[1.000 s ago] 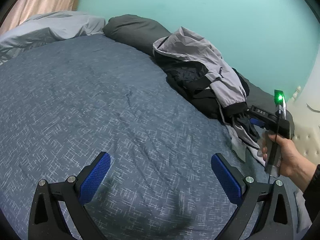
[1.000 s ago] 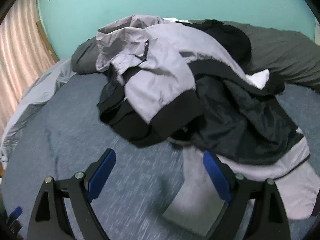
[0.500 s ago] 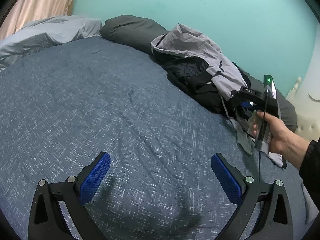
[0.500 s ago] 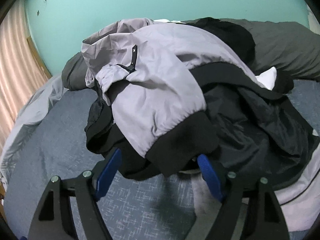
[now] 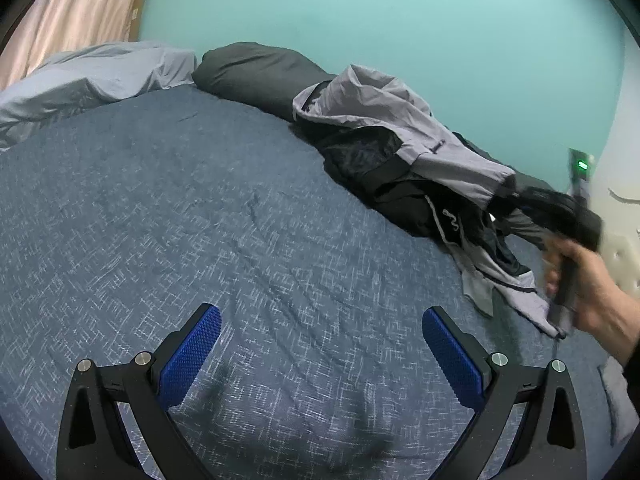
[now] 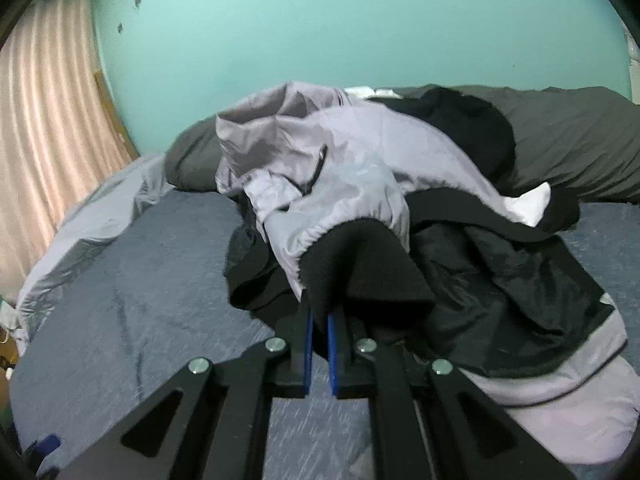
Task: Fold clothes
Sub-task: 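Lift the grey jacket by the cuff with the right tool, then drag the held jacket across the bed with the right tool, then regrasp the jacket at the zipper edge with the right tool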
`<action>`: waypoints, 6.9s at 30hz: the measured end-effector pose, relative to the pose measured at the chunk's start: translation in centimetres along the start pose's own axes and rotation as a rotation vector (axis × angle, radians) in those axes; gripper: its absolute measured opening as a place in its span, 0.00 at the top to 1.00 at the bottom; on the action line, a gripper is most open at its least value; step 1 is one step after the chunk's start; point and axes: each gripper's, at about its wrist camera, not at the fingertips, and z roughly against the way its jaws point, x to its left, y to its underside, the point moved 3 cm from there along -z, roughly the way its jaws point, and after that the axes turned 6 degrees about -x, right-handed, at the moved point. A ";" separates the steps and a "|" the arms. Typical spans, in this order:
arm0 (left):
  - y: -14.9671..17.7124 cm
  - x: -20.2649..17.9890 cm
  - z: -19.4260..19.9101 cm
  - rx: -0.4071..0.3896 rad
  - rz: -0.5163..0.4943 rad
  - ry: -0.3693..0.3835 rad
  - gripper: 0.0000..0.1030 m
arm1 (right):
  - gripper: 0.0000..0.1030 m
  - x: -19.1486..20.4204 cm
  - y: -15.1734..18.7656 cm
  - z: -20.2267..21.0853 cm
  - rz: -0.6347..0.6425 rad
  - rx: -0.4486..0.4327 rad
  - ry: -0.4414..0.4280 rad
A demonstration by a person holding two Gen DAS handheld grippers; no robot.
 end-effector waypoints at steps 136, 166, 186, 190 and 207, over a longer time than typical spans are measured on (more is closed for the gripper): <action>0.2 -4.9 13.8 0.046 -0.048 0.001 0.00 | 1.00 -2.0 9.6 35.6 0.288 0.213 0.122; 5.1 -7.5 9.0 0.159 -0.135 0.020 0.00 | 0.53 -13.0 12.7 42.4 0.011 0.108 0.704; 8.8 -6.6 2.9 0.185 -0.073 0.063 0.00 | 0.27 -4.2 14.9 23.4 -0.119 0.225 0.165; 8.9 -6.0 2.8 0.193 -0.049 0.069 0.00 | 0.27 -2.5 15.3 19.5 -0.091 0.233 0.145; 9.7 -6.4 3.0 0.201 -0.094 0.069 0.00 | 0.84 -3.5 19.0 21.3 -0.154 0.155 0.155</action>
